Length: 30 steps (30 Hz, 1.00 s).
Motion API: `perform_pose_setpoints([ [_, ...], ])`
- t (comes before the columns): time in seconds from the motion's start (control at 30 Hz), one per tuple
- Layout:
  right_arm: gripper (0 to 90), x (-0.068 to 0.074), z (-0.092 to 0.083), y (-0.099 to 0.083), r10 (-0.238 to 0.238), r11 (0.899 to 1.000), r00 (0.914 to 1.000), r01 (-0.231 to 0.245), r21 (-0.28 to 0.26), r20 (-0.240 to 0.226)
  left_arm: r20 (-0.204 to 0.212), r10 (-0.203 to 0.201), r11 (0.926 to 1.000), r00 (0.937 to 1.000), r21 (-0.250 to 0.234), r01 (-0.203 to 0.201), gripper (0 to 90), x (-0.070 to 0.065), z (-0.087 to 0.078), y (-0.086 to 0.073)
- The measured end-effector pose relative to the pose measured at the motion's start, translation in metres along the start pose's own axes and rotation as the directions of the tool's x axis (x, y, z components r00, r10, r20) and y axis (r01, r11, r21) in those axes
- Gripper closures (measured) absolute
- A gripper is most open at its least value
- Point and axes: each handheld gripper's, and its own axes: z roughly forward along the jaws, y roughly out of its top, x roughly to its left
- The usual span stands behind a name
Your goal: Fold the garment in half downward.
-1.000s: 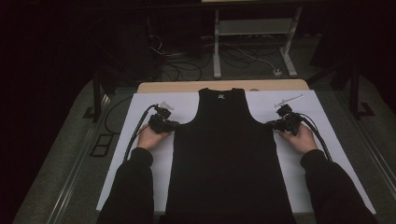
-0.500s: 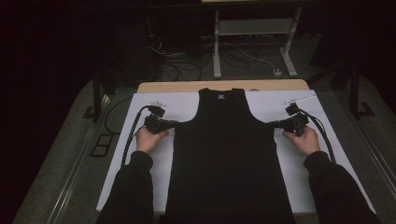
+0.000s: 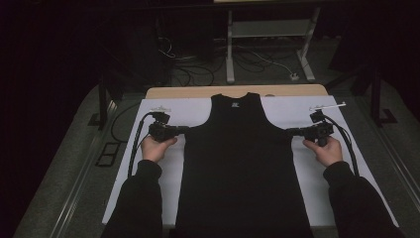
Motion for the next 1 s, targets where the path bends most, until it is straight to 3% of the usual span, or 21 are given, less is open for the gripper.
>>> perform_pose_setpoints([
  [0.4,83.7,0.008,-0.012,-0.007,-0.007,0.999,1.0000,0.007,-0.031,-0.004,0.056,-0.016,0.9991,0.9983,-0.040,0.018,86.7,-0.004,-0.012,0.000],
  [0.6,83.6,0.013,-0.021,-0.010,-0.013,0.999,0.9998,0.012,-0.048,-0.017,0.066,-0.054,0.9976,0.9964,-0.039,0.056,86.6,-0.002,-0.015,-0.003],
  [1.0,83.6,0.020,-0.030,-0.017,-0.010,0.998,0.9995,0.008,-0.057,-0.031,0.082,-0.054,0.9972,0.9952,-0.047,0.058,86.6,-0.007,-0.023,-0.006],
])
